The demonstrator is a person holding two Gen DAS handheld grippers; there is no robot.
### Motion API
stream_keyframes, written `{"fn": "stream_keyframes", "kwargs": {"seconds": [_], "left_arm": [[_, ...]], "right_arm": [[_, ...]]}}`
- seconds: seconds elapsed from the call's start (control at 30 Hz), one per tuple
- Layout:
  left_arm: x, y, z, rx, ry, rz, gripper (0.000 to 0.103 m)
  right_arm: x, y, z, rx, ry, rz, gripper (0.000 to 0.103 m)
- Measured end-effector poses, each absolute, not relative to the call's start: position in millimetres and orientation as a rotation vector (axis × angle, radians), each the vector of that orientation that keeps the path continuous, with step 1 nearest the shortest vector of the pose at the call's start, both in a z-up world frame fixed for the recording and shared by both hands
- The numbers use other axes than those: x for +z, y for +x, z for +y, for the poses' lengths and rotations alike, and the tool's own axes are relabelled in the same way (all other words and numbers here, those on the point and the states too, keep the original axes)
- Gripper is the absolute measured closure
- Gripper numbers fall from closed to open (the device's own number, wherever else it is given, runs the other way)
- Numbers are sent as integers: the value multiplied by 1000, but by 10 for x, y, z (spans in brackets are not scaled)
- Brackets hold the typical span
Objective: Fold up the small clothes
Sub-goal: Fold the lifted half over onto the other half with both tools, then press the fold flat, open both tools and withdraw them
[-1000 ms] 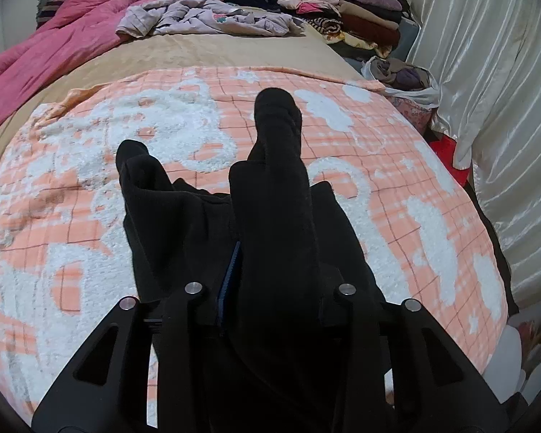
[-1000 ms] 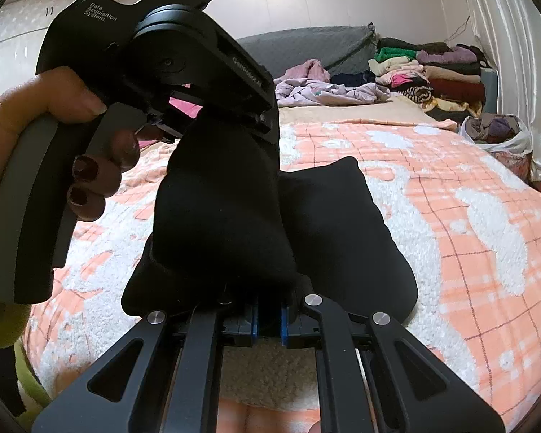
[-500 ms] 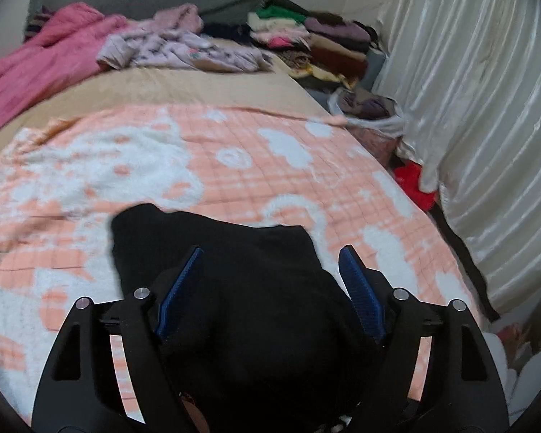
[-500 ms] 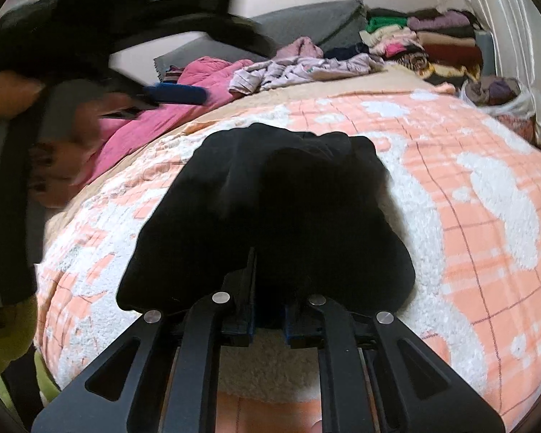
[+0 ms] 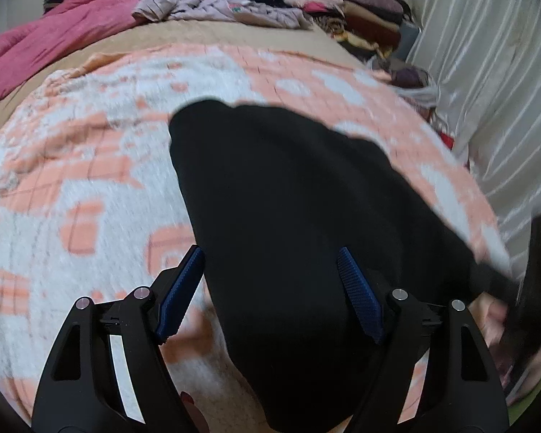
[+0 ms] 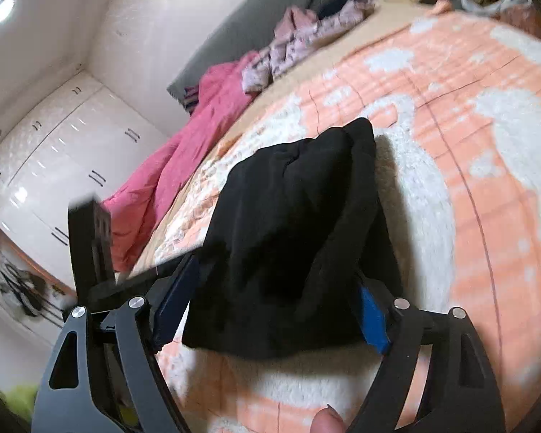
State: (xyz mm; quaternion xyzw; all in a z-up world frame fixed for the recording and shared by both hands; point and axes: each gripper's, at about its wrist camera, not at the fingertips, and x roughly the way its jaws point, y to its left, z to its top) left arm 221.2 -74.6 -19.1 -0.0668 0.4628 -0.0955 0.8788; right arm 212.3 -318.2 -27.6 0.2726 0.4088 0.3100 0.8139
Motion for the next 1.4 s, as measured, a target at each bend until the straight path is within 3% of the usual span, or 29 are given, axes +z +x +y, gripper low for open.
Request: {"fn": "stream_keyframes", "kwargs": {"seconds": [0.23, 0.27, 0.33, 0.43, 0.57, 0.73, 0.87, 0.97, 1.03, 1.13, 1.4], "left_arm": [[-224, 2132, -760, -194, -117, 954, 35], [-223, 2130, -751, -196, -122, 955, 35], [-222, 2131, -731, -199, -127, 955, 35], [-202, 2125, -725, -198, -131, 952, 35], [-153, 2102, -719, -202, -137, 941, 35], [-137, 2052, -753, -166, -84, 925, 35], [-206, 2076, -729, -158, -95, 949, 34], [-236, 2080, -734, -174, -107, 961, 32], [-248, 2068, -745, -179, -109, 963, 31], [-263, 2060, -734, -183, -117, 966, 30], [-260, 2037, -713, -183, -121, 971, 30]], "right_arm": [[-431, 2797, -3036, 677, 549, 1037, 26], [-457, 2877, -2998, 677, 526, 1057, 29], [-455, 2989, -2937, 642, 463, 1060, 50], [-371, 3024, -2793, 636, 316, 1036, 67], [-91, 2842, -2585, 643, 94, 917, 72], [65, 2727, -2531, 737, 39, 784, 72], [-143, 2888, -2509, 693, 16, 848, 71], [-337, 2982, -2640, 637, 64, 914, 62], [-385, 2978, -2731, 594, 77, 911, 49], [-432, 2952, -2808, 548, 88, 919, 38], [-369, 2760, -2766, 452, 13, 876, 32]]}}
